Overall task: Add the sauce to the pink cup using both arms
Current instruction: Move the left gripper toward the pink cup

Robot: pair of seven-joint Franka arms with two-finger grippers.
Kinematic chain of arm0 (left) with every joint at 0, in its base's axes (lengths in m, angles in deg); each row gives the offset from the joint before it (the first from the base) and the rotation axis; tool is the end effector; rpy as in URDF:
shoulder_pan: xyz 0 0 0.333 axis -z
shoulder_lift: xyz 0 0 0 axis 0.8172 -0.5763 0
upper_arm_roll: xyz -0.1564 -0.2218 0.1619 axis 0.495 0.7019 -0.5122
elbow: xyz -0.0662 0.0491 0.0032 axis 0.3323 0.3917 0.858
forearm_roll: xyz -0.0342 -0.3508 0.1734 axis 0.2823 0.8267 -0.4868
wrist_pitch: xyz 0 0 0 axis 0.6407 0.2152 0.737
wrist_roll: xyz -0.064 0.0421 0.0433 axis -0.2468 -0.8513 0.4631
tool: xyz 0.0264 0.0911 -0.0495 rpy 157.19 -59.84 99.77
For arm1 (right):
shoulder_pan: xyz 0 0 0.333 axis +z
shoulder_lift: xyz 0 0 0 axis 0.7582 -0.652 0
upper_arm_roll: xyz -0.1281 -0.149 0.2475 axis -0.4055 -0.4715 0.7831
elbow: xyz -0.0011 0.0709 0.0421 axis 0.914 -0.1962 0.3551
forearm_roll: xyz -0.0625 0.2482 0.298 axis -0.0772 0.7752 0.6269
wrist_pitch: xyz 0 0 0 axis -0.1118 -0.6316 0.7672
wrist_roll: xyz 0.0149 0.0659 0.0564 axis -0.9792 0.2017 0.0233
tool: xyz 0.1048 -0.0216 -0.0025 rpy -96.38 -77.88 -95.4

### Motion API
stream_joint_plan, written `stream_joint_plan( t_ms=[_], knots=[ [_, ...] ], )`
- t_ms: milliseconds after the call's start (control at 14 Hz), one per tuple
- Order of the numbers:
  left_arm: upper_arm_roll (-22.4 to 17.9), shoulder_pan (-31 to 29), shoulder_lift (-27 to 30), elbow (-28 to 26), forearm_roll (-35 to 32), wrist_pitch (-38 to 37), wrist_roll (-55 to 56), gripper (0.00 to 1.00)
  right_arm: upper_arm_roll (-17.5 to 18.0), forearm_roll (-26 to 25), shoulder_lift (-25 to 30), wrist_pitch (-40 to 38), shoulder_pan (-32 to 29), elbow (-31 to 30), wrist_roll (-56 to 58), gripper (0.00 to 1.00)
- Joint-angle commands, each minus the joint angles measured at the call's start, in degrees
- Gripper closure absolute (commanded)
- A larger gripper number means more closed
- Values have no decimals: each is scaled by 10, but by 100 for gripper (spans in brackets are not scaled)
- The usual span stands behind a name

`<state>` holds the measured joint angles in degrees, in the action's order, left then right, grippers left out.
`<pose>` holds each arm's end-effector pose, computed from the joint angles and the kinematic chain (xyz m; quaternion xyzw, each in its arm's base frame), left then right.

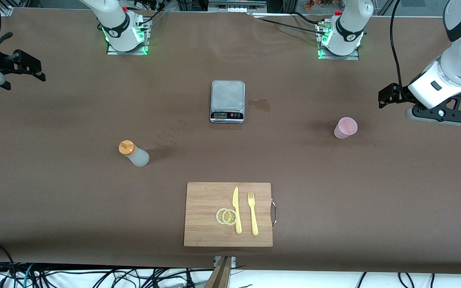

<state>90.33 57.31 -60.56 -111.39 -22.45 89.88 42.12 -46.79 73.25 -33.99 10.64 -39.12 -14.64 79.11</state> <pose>0.5565 -0.0514 0.5562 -0.9968 0.0609 0.0505 0.0082 0.5222 -0.0198 0.6143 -0.9902 -0.1325 0.0403 0.0179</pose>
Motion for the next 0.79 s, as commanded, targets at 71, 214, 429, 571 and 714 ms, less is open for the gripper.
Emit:
stream_joint_plan(
  t_ms=[71,214,429,571,714],
  knots=[
    [1,-27,3,12,6,-15,-13,0,-9,2,11,-9,-1,-3,9,0],
    [3,-27,3,12,10,-15,-13,0,-9,0,11,-4,-1,-3,9,0],
    [3,-27,-1,12,11,-10,-9,0,-9,1,11,-3,-2,-2,8,0],
    [6,-24,-12,11,4,-9,-11,0,-9,1,13,-4,-2,0,9,0],
    [6,-25,-11,10,4,-12,-15,0,-9,0,13,-5,-2,4,6,0]
  ],
)
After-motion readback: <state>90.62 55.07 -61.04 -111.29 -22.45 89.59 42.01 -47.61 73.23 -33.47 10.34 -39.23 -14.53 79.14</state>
